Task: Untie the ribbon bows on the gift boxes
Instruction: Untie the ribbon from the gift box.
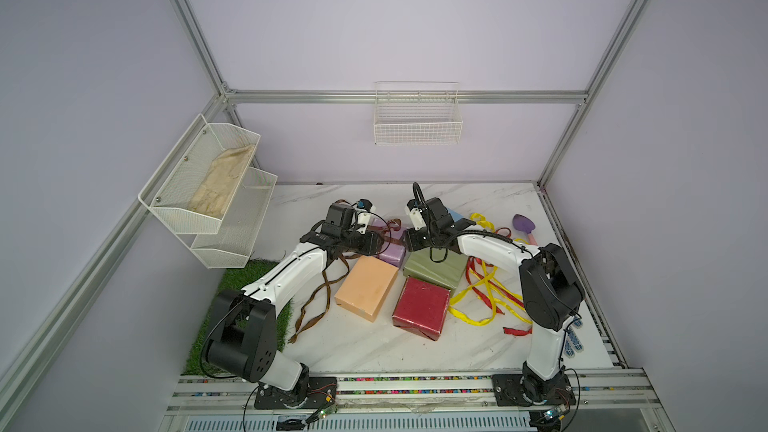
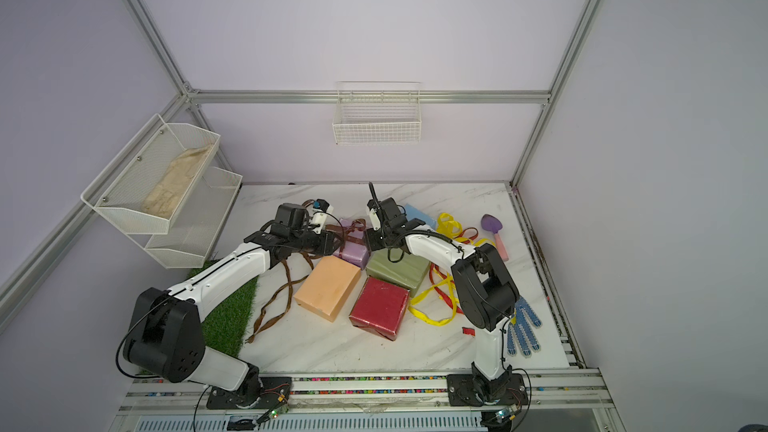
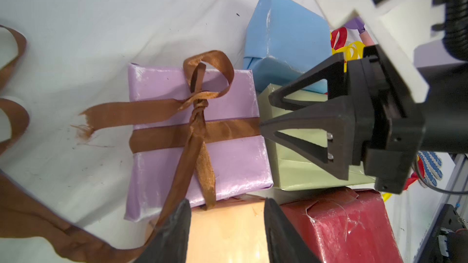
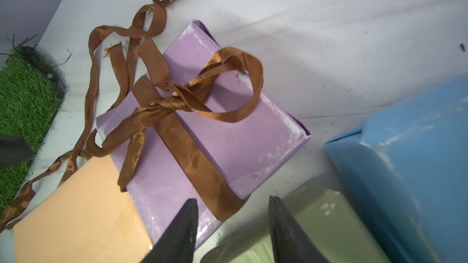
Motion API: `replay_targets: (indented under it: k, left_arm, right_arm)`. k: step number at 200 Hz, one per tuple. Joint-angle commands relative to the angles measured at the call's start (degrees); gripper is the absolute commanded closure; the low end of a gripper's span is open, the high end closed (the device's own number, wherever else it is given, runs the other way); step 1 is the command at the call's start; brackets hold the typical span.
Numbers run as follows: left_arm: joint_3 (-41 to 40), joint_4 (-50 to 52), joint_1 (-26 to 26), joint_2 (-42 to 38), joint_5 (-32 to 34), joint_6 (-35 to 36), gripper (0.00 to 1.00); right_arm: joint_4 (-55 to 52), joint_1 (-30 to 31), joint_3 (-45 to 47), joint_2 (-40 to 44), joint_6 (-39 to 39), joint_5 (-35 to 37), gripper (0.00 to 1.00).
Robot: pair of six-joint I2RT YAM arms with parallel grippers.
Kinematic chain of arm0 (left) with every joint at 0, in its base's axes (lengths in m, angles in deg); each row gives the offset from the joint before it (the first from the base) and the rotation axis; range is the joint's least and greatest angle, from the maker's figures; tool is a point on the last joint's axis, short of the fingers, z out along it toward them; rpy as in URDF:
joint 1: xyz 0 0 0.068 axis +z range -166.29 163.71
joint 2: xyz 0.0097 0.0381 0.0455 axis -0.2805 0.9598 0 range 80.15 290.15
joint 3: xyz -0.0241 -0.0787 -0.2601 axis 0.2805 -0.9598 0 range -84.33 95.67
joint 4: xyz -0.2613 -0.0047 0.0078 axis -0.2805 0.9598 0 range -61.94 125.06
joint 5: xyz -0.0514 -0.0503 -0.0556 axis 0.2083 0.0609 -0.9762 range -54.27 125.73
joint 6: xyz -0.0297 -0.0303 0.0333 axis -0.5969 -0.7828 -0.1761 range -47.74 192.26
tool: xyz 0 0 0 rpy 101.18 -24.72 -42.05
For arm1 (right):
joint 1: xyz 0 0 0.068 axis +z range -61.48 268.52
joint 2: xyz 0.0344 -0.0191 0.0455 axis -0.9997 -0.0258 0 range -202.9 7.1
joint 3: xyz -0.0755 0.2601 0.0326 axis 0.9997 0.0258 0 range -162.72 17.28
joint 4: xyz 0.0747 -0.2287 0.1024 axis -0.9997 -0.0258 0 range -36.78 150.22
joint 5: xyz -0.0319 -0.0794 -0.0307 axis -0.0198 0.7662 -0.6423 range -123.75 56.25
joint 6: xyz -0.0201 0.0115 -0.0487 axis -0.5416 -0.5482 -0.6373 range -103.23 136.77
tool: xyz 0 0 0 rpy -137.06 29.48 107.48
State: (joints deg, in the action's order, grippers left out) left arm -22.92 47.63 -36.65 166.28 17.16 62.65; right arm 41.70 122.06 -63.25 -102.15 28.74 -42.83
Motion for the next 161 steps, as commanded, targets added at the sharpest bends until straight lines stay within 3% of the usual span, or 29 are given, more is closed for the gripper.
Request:
replay_targets:
  k: [1, 161]
  left_arm:
    - [-2.3, -1.9, -1.2, -1.0, 1.0, 0.6, 0.55]
    - [0.9, -8.2, -2.8, 9.9, 7.7, -2.2, 0.47]
  right_arm:
    - [3.1, 0.4, -0.5, 0.8, 1.2, -1.1, 0.52]
    - [4.4, 0.4, -2.2, -3.7, 2.2, 1.1, 0.54]
